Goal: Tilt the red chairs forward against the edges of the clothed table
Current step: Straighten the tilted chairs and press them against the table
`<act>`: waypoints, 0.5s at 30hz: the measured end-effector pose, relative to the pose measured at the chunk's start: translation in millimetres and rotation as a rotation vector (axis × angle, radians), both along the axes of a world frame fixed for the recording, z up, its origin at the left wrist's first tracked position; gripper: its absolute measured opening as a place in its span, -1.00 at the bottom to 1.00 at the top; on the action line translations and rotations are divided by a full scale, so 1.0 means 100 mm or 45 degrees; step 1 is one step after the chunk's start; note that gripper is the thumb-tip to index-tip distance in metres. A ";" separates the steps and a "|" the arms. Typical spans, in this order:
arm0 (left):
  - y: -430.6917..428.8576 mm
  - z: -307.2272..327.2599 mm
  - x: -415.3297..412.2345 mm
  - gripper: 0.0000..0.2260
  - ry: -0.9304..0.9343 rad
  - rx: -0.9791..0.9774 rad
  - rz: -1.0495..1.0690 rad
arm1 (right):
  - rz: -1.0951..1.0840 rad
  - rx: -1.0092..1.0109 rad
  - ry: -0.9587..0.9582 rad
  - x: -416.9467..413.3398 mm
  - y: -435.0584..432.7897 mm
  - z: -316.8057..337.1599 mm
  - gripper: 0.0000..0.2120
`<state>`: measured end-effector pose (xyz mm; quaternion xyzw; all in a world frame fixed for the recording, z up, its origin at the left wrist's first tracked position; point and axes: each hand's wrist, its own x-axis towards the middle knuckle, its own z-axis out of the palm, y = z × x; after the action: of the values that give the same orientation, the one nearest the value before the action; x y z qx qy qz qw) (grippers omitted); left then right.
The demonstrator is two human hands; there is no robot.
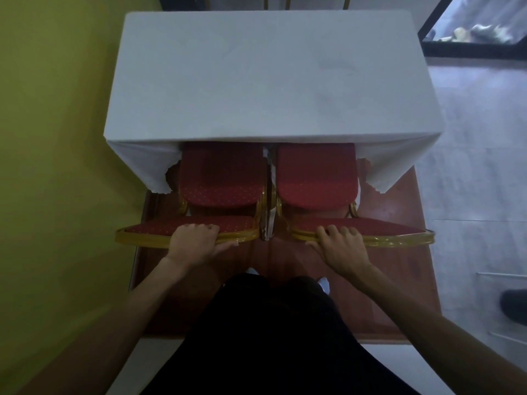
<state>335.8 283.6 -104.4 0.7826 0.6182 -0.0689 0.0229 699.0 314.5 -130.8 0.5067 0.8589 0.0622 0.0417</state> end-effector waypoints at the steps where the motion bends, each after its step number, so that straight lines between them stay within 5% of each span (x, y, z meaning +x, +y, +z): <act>1: 0.00 0.00 0.00 -0.28 0.003 -0.003 0.002 | -0.007 0.012 -0.009 0.00 0.00 0.00 -0.44; 15: 0.03 -0.01 -0.02 -0.27 -0.038 0.010 -0.023 | -0.051 0.021 0.005 0.03 0.12 -0.01 -0.46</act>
<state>334.1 286.8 -105.2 0.7893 0.6109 -0.0552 0.0285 701.5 326.6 -132.0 0.5242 0.8481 0.0676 0.0370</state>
